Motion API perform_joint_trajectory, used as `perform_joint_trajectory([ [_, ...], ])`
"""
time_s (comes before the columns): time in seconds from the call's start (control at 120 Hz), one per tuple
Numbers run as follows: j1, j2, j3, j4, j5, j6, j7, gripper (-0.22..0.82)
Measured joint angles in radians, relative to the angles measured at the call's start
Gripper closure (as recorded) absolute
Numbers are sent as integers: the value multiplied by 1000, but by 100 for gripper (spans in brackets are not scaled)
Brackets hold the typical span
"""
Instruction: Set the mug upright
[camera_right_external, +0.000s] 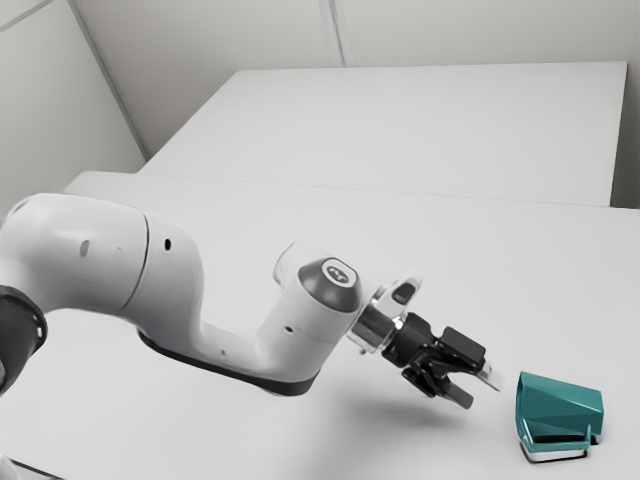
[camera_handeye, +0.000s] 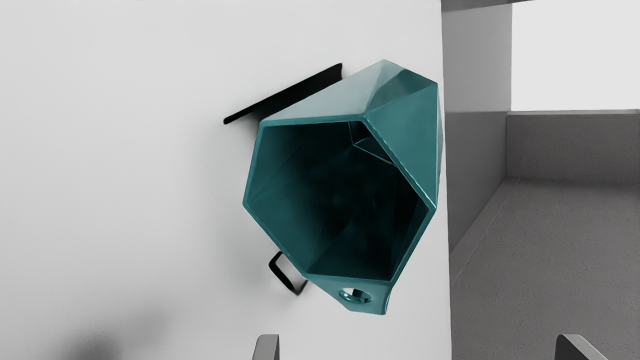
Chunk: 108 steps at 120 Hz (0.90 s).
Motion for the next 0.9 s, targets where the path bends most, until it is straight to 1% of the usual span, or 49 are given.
perform_joint_trajectory([
  [0.108,-14,27,-2,35,-20,11,13,0],
  [0.383,-34,67,-32,83,-81,45,36,0],
  [0.9,-52,147,-34,151,-118,73,55,0],
])
